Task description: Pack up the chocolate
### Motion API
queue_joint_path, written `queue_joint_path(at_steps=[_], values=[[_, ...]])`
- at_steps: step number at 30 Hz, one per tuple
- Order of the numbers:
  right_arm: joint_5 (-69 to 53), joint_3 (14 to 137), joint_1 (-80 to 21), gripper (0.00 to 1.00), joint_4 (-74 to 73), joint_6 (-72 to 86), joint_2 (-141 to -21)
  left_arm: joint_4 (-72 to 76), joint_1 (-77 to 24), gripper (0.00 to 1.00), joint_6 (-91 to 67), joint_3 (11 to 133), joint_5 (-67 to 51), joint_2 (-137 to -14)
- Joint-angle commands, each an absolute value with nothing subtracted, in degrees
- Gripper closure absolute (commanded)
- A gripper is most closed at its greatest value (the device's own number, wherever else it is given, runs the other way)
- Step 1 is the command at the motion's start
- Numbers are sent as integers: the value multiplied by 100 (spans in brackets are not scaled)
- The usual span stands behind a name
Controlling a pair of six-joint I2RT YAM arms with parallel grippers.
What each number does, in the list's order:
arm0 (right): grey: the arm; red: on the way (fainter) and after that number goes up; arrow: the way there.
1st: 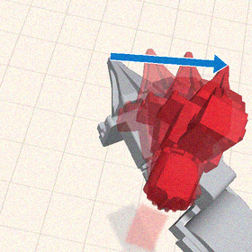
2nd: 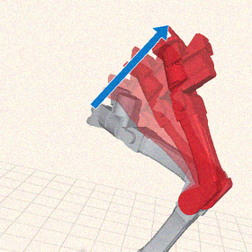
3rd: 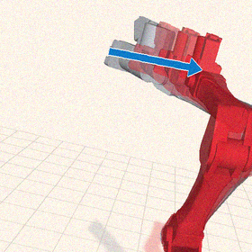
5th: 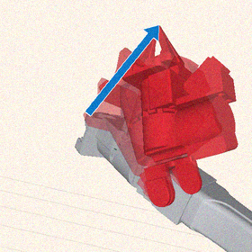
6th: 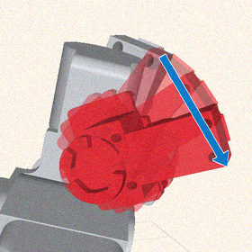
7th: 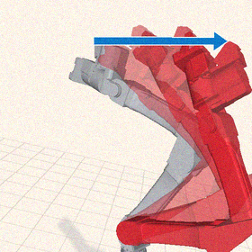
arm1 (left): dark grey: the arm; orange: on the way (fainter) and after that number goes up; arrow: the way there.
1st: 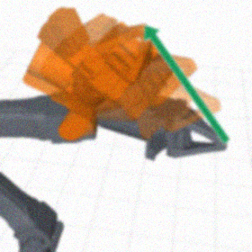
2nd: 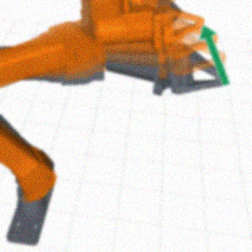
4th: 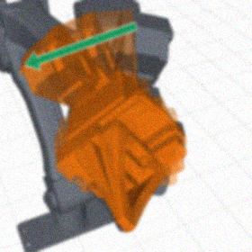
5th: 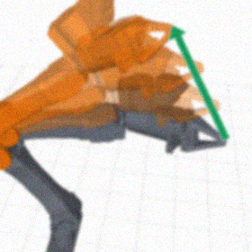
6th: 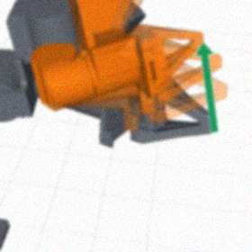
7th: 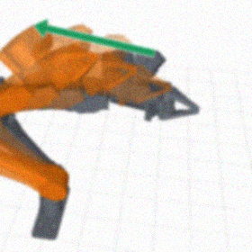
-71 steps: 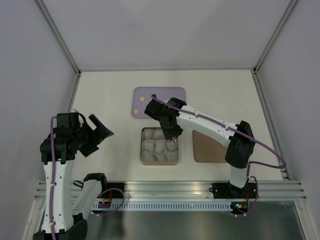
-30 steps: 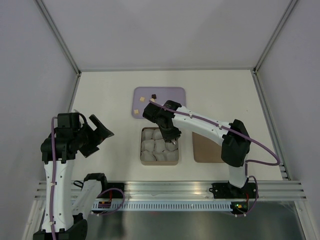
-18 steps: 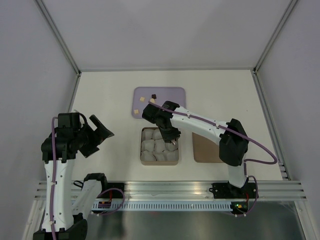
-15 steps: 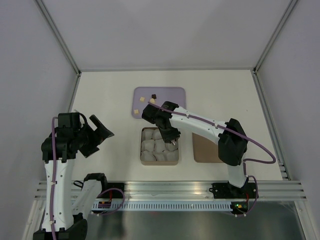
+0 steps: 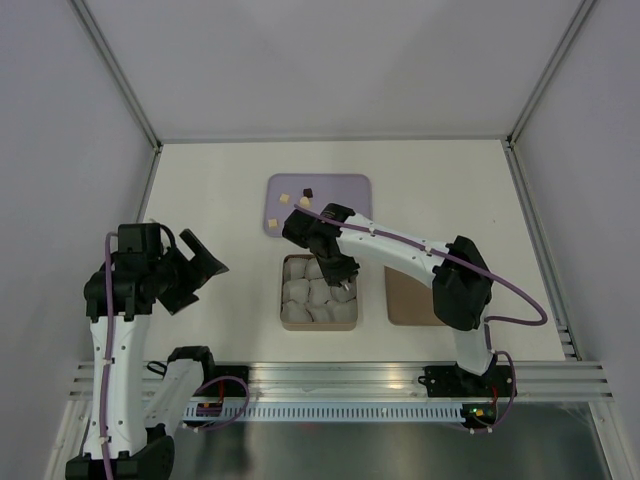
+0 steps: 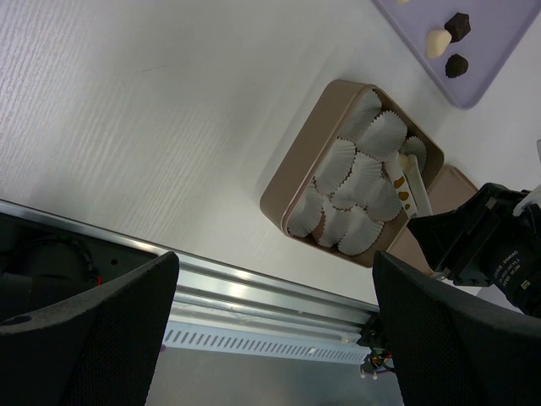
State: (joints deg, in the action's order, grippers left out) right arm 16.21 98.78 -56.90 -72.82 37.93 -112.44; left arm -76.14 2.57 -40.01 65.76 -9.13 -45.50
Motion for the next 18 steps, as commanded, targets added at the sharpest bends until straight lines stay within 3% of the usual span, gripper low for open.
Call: queue_joint_path(at_steps=[1,18], values=[[1705,10081,-5730,78,-7295,3832,-11277,-7585,290,0,-3894,6679,-993,-4641],[1802,10230,-5730,63,-7400,3850,-11267,-7594,290,0,-3867,6697,-949,-4676]])
